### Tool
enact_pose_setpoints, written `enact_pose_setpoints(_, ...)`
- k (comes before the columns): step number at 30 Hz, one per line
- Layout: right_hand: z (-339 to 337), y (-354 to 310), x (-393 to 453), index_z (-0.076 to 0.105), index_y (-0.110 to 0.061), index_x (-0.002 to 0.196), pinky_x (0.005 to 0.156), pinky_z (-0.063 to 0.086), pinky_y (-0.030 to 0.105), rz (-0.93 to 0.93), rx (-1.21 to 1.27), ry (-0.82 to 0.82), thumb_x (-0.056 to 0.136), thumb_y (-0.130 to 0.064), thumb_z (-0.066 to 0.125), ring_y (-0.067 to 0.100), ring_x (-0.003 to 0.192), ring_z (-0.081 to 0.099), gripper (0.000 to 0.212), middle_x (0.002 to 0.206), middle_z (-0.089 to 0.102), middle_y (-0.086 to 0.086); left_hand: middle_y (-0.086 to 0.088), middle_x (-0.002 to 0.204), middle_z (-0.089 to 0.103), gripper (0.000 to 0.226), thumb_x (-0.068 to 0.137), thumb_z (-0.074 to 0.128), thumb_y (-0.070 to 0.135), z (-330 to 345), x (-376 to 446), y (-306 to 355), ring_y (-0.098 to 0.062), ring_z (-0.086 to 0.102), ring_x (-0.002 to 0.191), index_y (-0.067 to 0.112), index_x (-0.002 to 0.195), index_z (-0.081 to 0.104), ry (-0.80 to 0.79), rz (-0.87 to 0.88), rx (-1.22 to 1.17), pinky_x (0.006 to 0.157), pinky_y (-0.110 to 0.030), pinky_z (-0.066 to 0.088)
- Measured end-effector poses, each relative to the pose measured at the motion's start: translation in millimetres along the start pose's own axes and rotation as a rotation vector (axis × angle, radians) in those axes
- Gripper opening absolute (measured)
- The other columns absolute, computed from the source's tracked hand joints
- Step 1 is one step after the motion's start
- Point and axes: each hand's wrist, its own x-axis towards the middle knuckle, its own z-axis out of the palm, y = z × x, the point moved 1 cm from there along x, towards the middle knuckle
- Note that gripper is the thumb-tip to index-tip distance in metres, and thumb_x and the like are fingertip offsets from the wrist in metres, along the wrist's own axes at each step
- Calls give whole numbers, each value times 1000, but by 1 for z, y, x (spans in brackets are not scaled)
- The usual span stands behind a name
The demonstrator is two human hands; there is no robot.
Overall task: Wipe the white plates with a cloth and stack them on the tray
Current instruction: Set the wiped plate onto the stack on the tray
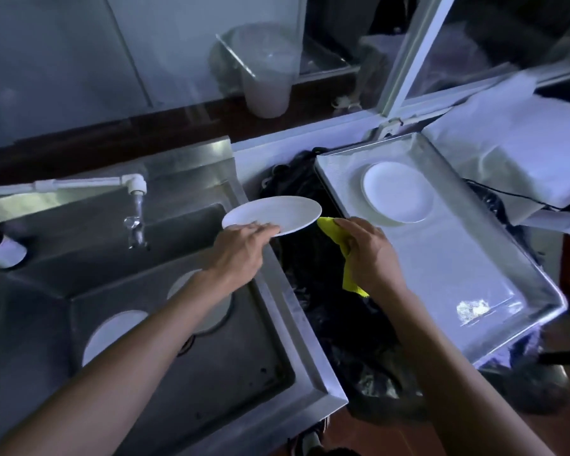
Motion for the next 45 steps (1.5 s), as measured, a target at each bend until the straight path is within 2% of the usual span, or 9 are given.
enact_pose_setpoints(2,-19,25,3,62,-27,132,83,53,48,17,-2,14,81,2,47,36,104,58,60,122,64,-3,-6,121,74,51,82,63,-15,11,24,21,-35,70,112,12,124,71,-4,43,17,90,-50,57)
enact_pose_setpoints(5,-46,61,7,65,-25,126,78,54,47,24,14,47,83,-15,38,36,99,58,52,113,65,-1,-5,112,77,47,78,68,-14,30,59,53,-34,73,103,13,116,75,23,94,16,82,-47,60)
enact_pose_setpoints(10,-77,126,9,63,-27,127,78,54,46,92,0,114,84,7,48,36,96,57,57,112,65,0,-3,104,78,44,73,70,-15,61,114,104,-33,75,94,12,108,76,46,212,27,74,-44,61)
enact_pose_setpoints(14,-91,162,11,63,-28,126,75,53,44,132,-9,109,83,8,49,34,92,55,58,105,63,-1,-8,102,77,50,69,63,-18,87,151,134,-34,74,87,8,110,75,5,231,48,73,-43,58)
enact_pose_setpoints(18,-98,199,15,63,-28,127,71,52,41,167,-12,101,86,8,48,31,90,53,56,100,59,-7,-10,109,76,47,76,56,-13,120,185,159,-33,71,100,8,116,72,-84,231,44,83,-49,55)
enact_pose_setpoints(24,-101,234,24,63,-26,124,65,51,43,191,6,95,81,11,49,30,83,51,59,91,49,-11,-10,104,76,45,73,59,-12,165,222,183,-35,70,99,7,113,70,-159,232,82,81,-50,54)
enact_pose_setpoints(30,-101,258,29,64,-23,123,67,50,45,191,36,107,82,11,47,32,82,52,56,91,52,-6,-5,133,67,48,86,50,-6,203,241,191,-31,55,132,11,129,64,-263,187,142,100,-44,41)
enact_pose_setpoints(36,-96,271,29,64,-26,123,67,49,42,194,23,76,84,8,49,31,84,51,54,92,49,-11,-10,139,63,49,86,57,-2,224,243,191,-34,56,131,11,133,64,-290,176,168,105,-48,39)
enact_pose_setpoints(45,-79,284,27,62,-31,128,72,49,38,248,15,10,85,6,52,29,93,52,57,111,58,-6,-1,167,22,69,94,43,7,250,230,185,-28,17,153,21,159,25,-465,194,337,120,-47,17)
